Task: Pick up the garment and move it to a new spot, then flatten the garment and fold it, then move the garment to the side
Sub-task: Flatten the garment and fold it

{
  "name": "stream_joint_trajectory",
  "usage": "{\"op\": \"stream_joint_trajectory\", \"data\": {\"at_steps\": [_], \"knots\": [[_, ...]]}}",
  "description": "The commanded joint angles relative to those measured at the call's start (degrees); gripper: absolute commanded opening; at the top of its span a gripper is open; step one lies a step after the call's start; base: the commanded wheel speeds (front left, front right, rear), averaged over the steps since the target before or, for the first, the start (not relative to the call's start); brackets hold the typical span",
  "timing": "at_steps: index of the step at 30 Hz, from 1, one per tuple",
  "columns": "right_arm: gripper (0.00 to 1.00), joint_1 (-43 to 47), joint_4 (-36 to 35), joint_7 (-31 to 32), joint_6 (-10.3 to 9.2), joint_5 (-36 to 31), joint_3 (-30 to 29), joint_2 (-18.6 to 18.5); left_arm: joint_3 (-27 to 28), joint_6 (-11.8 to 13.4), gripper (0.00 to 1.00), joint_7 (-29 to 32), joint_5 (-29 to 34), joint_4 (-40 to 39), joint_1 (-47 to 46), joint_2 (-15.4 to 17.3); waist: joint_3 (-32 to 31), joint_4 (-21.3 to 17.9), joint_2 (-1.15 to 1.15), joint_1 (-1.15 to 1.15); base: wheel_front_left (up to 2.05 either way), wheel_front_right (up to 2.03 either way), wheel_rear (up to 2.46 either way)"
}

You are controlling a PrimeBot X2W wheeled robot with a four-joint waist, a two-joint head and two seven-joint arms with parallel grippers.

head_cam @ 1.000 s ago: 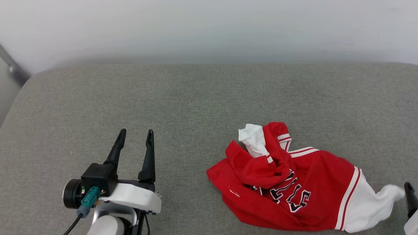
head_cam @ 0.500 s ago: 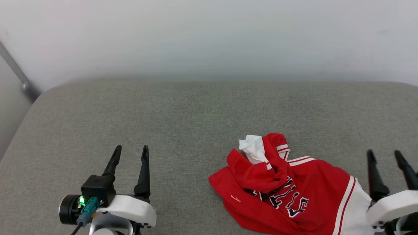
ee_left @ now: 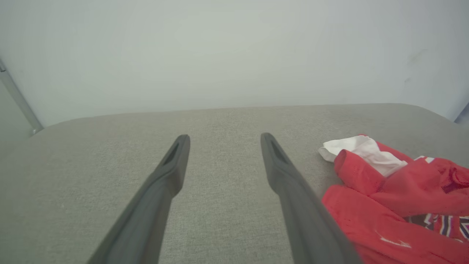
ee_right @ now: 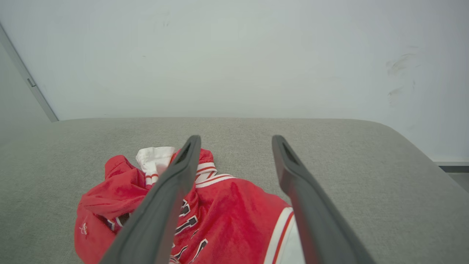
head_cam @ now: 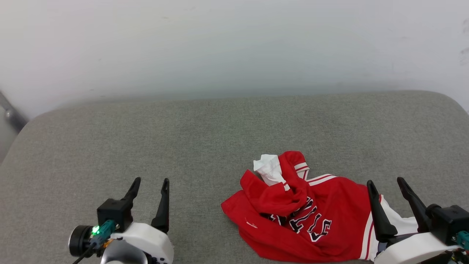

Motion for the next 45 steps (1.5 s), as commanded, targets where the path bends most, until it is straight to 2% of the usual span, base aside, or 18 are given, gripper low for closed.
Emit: {"op": "stream_joint_trajectory", "data": {"at_steps": [1, 8, 15, 21, 27, 30, 31, 32, 34, 39, 42, 45], "knots": [[1.0, 0.59, -0.69, 0.19, -0.04, 0.03, 0.32, 0.29, -0.49, -0.73, 1.0, 0.62, -0.08, 0.19, -1.7, 0.22, 0.09, -0.54, 0.0, 0.0, 0.0, 0.0, 0.0], [1.0, -0.47, -2.65, 1.57, -0.04, 0.1, 1.5, 0.33, -5.46, -7.54, 1.0, 9.94, -2.0, 3.56, -11.23, -0.55, 1.39, -2.6, 0.0, 0.0, 0.0, 0.0, 0.0], [1.0, -2.69, -2.86, 0.99, -0.04, 0.3, 2.5, 0.34, -10.47, -13.57, 1.0, 24.3, -5.54, 9.14, -20.66, -1.88, 5.8, -5.93, 0.0, 0.0, 0.0, 0.0, 0.0], [1.0, -4.27, -1.91, -0.49, -0.04, 1.09, 3.0, 0.34, -14.27, -15.77, 1.0, 33.47, -8.11, 13.15, -25.77, -2.21, 9.9, -8.24, 0.0, 0.0, 0.0, 0.0, 0.0], [1.0, -5.88, -0.36, -1.96, -0.04, 1.97, 3.3, 0.34, -19.17, -16.65, 1.0, 42.05, -9.8, 16.93, -29.21, -0.87, 12.93, -9.77, 0.0, 0.0, 0.0, 0.0, 0.0], [1.0, -6.35, 0.31, -2.54, -0.04, 2.49, 3.21, 0.35, -21.76, -16.8, 1.0, 44.2, -10.73, 16.84, -30.34, -0.11, 13.49, -10.02, 0.0, 0.0, 0.0, 0.0, 0.0], [1.0, -6.39, 0.61, -2.79, -0.04, 2.77, 3.16, 0.35, -22.44, -16.85, 0.29, 44.68, -11.27, 16.67, -30.28, 0.17, 13.61, -10.03, 0.0, 0.0, 0.0, 0.0, 0.0], [1.0, -6.52, 0.81, -2.88, -0.04, 2.71, 3.09, 0.35, -23.09, -16.88, 0.0, 44.74, -11.69, 16.41, -30.4, 0.52, 13.7, -9.99, 0.0, 0.0, 0.0, 0.0, 0.0], [1.0, -6.69, 1.17, -3.15, -0.04, 2.81, 2.94, 0.35, -24.08, -16.87, 0.0, 44.49, -12.22, 15.53, -30.88, 1.47, 13.7, -9.76, 0.0, 0.0, 0.0, 0.0, 0.0], [1.0, -6.88, 1.21, -3.23, -0.04, 2.31, 2.39, 0.35, -23.02, -16.41, 0.0, 39.44, -11.12, 11.95, -31.07, 4.16, 12.74, -8.03, 0.0, 0.0, 0.0, 0.0, 0.0], [1.0, -6.41, 0.76, -2.69, -0.03, 1.84, 1.9, 0.35, -21.38, -14.5, 0.0, 36.1, -10.06, 8.79, -28.51, 6.74, 11.62, -6.35, 0.0, 0.0, 0.0, 0.0, 0.0], [1.0, -5.66, 0.15, -1.99, -0.04, 1.2, 1.34, 0.34, -19.11, -11.52, 0.0, 33.57, -10.21, 4.69, -25.03, 9.15, 10.6, -4.1, 0.0, 0.0, 0.0, 0.0, 0.0]]}}
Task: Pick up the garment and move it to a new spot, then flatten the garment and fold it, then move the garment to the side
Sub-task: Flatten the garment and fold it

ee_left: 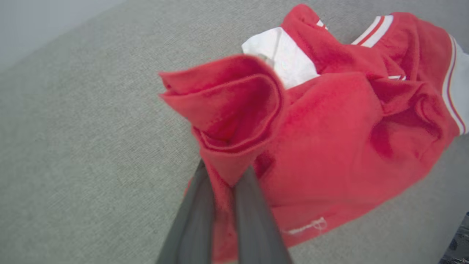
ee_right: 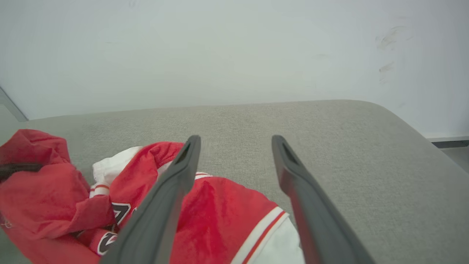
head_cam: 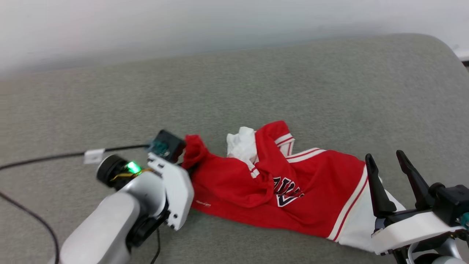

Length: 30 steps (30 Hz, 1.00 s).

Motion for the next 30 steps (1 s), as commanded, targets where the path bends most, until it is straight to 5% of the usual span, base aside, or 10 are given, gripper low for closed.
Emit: {"op": "stream_joint_trajectory", "data": {"at_steps": [1, 9, 17, 18, 19, 30], "knots": [[1.0, 0.47, -0.45, 0.39, -0.04, -0.34, -0.14, 0.16, 1.16, 1.69, 0.0, -1.14, -0.28, -1.73, 2.71, 1.09, -1.38, 2.3, 0.0, -0.01, 0.0, 0.0, 0.0], [1.0, 1.84, -2.01, 2.03, -0.04, -1.04, -0.7, 0.16, 6.89, 11.22, 0.0, -5.56, -6.88, -8.93, 20.57, 2.45, -3.67, 6.97, 0.0, -0.01, 0.0, 0.0, 0.0], [1.0, 2.95, -2.73, 2.98, -0.04, -0.9, -0.44, 0.11, 7.07, 13.99, 0.0, -6.73, -11.29, -7.78, 31.24, 0.63, -5.49, 8.55, 0.0, -0.01, 0.0, 0.0, 0.0], [1.0, 3.11, -2.74, 3.1, -0.04, -0.76, -0.37, 0.11, 7.0, 14.09, 0.39, -6.98, -11.23, -7.59, 31.36, 0.54, -5.7, 8.58, 0.0, -0.01, 0.0, 0.0, 0.0], [1.0, 3.28, -2.73, 3.18, -0.04, -0.67, -0.38, 0.1, 7.1, 14.34, 1.0, -7.53, -10.7, -7.43, 31.12, 0.47, -5.94, 8.62, 0.0, -0.01, 0.0, 0.0, 0.0], [1.0, 4.54, -2.71, 3.91, -0.04, -0.45, -0.39, 0.12, 9.09, 15.92, 1.0, -16.86, -2.15, -8.94, 21.18, 0.82, -8.49, 7.64, 0.0, -0.01, 0.0, 0.0, 0.0]]}}
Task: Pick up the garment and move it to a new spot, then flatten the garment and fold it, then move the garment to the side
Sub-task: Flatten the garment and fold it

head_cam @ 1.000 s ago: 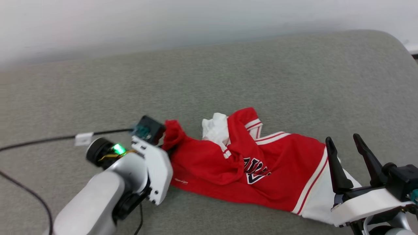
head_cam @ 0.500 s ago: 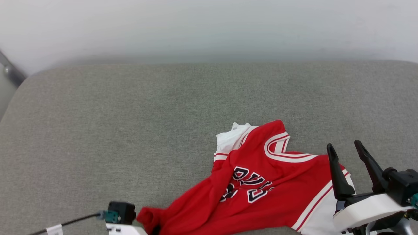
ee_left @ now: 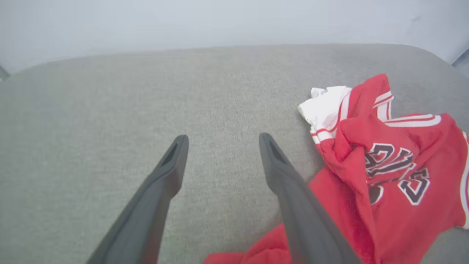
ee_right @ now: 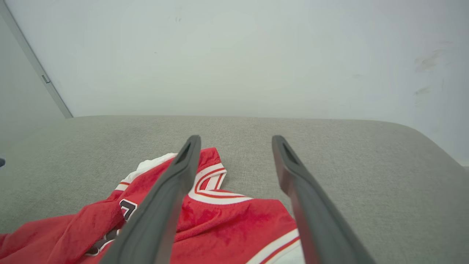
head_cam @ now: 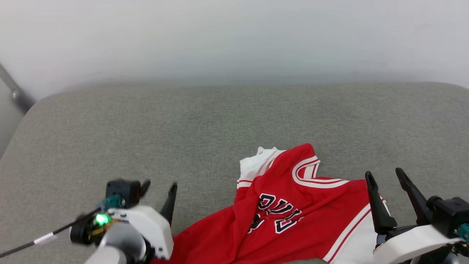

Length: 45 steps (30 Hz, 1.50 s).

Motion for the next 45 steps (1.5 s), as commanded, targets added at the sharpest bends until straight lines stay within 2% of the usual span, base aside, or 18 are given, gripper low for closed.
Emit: {"op": "stream_joint_trajectory", "data": {"at_steps": [1, 6, 10, 16, 21, 28, 34, 35, 36, 37, 45], "knots": [[1.0, 0.14, -0.14, 0.03, -0.04, 0.12, 0.08, 0.11, 0.15, -0.16, 1.0, -0.89, 0.99, -0.22, -1.47, 0.27, -0.26, -0.46, 0.0, 0.0, 0.0, 0.0, 0.0], [1.0, -0.25, -0.38, 0.2, -0.04, 0.54, 0.09, 0.12, -1.37, -2.37, 1.0, -2.63, 3.71, 0.54, -9.06, -1.31, 0.63, -2.19, 0.0, 0.0, 0.0, 0.0, 0.0], [1.0, -1.44, -0.63, -0.1, -0.04, 0.74, -0.18, 0.12, -2.58, -5.55, 1.0, -1.55, 2.95, 3.85, -15.76, -3.85, 3.21, -3.92, 0.0, 0.0, 0.0, 0.0, 0.0], [1.0, -3.16, 0.41, -1.57, -0.04, 1.95, -0.39, 0.13, -5.18, -11.81, 1.0, 4.23, -1.18, 14.32, -24.99, -9.2, 7.31, -6.61, 0.0, 0.0, 0.0, 0.0, 0.0], [1.0, -4.73, 2.29, -3.15, -0.04, 2.91, 0.43, 0.13, -7.45, -15.92, 1.0, 11.53, -3.88, 25.24, -31.2, -11.86, 10.16, -9.08, 0.0, 0.0, 0.0, 0.0, 0.0], [1.0, -6.07, 4.58, -4.54, -0.04, 4.44, 0.63, 0.14, -10.69, -18.67, 1.0, 21.83, -5.56, 37.68, -35.69, -12.71, 12.36, -10.91, 0.0, 0.0, 0.0, 0.0, 0.0], [1.0, -6.39, 5.67, -5.17, -0.04, 5.53, 0.68, 0.14, -14.76, -20.0, 0.98, 28.25, -6.55, 43.89, -34.54, -14.53, 13.07, -10.99, 0.0, 0.0, 0.0, 0.0, 0.0], [1.0, -6.56, 5.75, -5.22, -0.04, 5.56, 0.7, 0.14, -15.48, -20.23, 0.49, 28.46, -6.43, 44.28, -34.5, -14.87, 13.2, -10.93, 0.0, 0.0, 0.0, 0.0, 0.0], [1.0, -6.81, 5.85, -5.26, -0.04, 5.7, 0.83, 0.14, -15.93, -20.42, 0.44, 27.99, -6.48, 44.47, -34.44, -15.24, 13.27, -10.88, 0.0, 0.0, 0.0, 0.0, 0.0], [1.0, -7.05, 5.86, -5.28, -0.04, 5.8, 0.86, 0.14, -16.19, -20.56, 0.0, 27.22, -6.42, 44.48, -34.62, -15.52, 13.37, -10.77, 0.0, 0.0, 0.0, 0.0, 0.0], [1.0, -6.41, 5.79, -4.69, -0.04, 5.0, 0.18, 0.12, -16.41, -20.26, 0.0, 15.61, -2.83, 41.7, -39.77, -14.64, 12.3, -8.27, 0.0, 0.0, 0.0, 0.0, 0.0]]}}
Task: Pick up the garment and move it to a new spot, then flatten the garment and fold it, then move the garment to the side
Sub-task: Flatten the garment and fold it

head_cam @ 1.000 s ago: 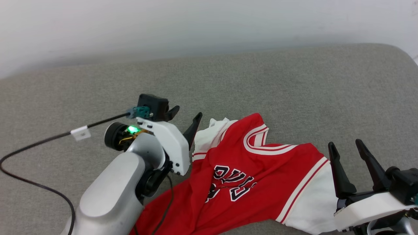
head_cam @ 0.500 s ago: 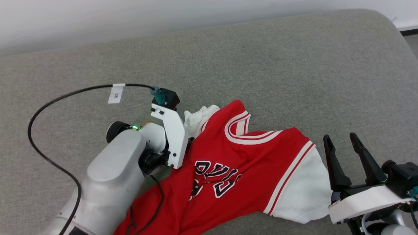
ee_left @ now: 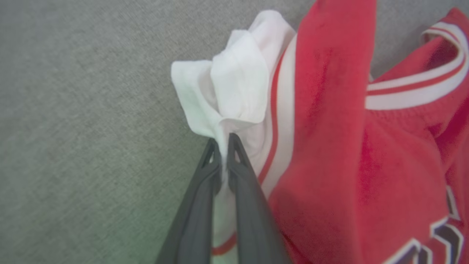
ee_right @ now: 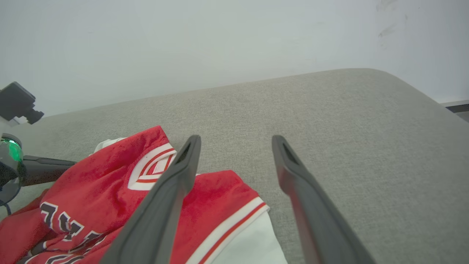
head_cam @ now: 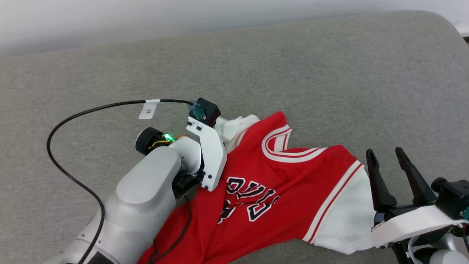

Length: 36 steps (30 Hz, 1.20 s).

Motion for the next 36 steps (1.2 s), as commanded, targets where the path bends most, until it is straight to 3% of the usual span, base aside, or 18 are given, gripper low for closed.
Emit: {"op": "stream_joint_trajectory", "data": {"at_steps": [1, 5, 9, 17, 23, 24, 25, 31, 36], "knots": [[1.0, 0.47, -0.16, 0.21, -0.03, -0.29, -0.08, 0.11, 0.52, 0.64, 0.0, -2.32, 0.51, -0.79, -0.67, 0.45, -1.04, 1.14, 0.0, 0.0, 0.0, 0.0, 0.0], [1.0, 1.34, -0.67, 1.04, -0.04, -0.39, -0.65, 0.09, 2.92, 3.08, 0.0, -8.89, 0.58, -4.25, 1.03, 1.77, -2.86, 3.12, 0.0, 0.0, 0.0, 0.0, 0.0], [1.0, 2.4, -1.24, 1.93, -0.04, -0.77, -1.12, 0.09, 6.51, 6.21, 0.0, -12.95, -1.39, -8.83, 5.69, 5.08, -4.85, 5.06, 0.0, 0.0, 0.0, 0.0, 0.0], [1.0, 4.78, -2.65, 3.63, -0.04, -0.79, -2.41, 0.1, 15.47, 15.21, 0.0, -17.11, -9.19, -18.99, 24.5, 11.41, -7.62, 7.98, 0.0, 0.0, 0.0, 0.0, 0.0], [1.0, 5.92, -3.42, 4.67, -0.04, -0.86, -2.86, 0.09, 17.38, 19.89, 0.0, -17.64, -13.14, -22.52, 37.74, 11.65, -8.87, 9.31, 0.0, 0.0, 0.0, 0.0, 0.0], [1.0, 6.02, -3.35, 4.9, -0.04, -0.88, -2.88, 0.09, 17.36, 20.41, 0.29, -17.95, -13.37, -22.49, 39.18, 11.39, -9.25, 9.44, 0.0, 0.0, 0.0, 0.0, 0.0], [1.0, 6.11, -3.38, 5.0, -0.04, -0.89, -2.9, 0.09, 17.57, 20.86, 1.0, -18.68, -13.66, -22.73, 40.13, 10.85, -9.6, 9.56, 0.0, 0.0, 0.0, 0.0, 0.0], [1.0, 7.28, -3.36, 5.82, -0.04, -0.76, -2.91, 0.09, 16.93, 21.95, 1.0, -22.26, -10.97, -23.81, 40.24, 10.55, -11.89, 9.99, 0.0, 0.0, 0.0, 0.0, 0.0], [1.0, 8.38, -4.09, 6.61, -0.04, -0.85, -2.2, 0.08, 15.87, 23.33, 1.0, -29.74, -3.79, -26.35, 37.42, 13.14, -14.04, 9.53, 0.0, 0.0, 0.0, 0.0, 0.0]]}}
